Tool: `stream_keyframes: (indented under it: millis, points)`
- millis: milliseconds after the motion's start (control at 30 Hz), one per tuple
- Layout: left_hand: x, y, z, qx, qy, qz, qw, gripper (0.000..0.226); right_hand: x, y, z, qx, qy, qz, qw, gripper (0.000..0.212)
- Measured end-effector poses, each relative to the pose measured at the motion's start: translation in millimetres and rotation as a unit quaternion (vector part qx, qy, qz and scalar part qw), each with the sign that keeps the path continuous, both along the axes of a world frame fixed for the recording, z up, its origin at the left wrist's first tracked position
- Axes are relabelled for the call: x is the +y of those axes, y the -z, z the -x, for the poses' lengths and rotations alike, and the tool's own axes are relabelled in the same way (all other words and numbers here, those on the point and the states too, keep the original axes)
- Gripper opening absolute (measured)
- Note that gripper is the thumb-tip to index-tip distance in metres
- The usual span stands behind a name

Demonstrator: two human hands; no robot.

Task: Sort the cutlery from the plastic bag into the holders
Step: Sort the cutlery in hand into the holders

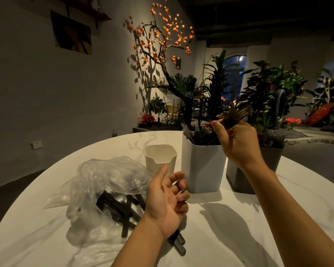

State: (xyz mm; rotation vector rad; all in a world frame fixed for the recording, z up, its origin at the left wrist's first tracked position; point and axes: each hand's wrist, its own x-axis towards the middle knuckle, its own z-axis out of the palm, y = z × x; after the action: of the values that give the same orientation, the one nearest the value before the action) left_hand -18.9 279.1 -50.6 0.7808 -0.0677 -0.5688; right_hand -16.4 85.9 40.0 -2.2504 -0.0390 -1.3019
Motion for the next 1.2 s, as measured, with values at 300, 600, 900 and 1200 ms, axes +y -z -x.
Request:
stream_keyframes:
  millis: [300, 600, 900, 1200]
  points:
    - [1, 0, -1, -0.002, 0.000, -0.002, 1.000, 0.050, 14, 1, -6, -0.031, -0.025, -0.032, 0.999, 0.034]
    - [0, 1, -2, -0.005, -0.002, -0.009, 1.000, 0.054, 16, 15, -17, 0.126, 0.148, 0.025, 0.981, 0.053]
    - [1, 0, 0, -0.009, -0.003, 0.000, 1.000, 0.055, 29, 6, -6, -0.122, 0.049, 0.049, 0.990, 0.058]
    - [0, -3, 2, 0.000, 0.002, -0.008, 1.000, 0.051, 29, 26, -13, 0.040, 0.146, 0.096, 0.984, 0.064]
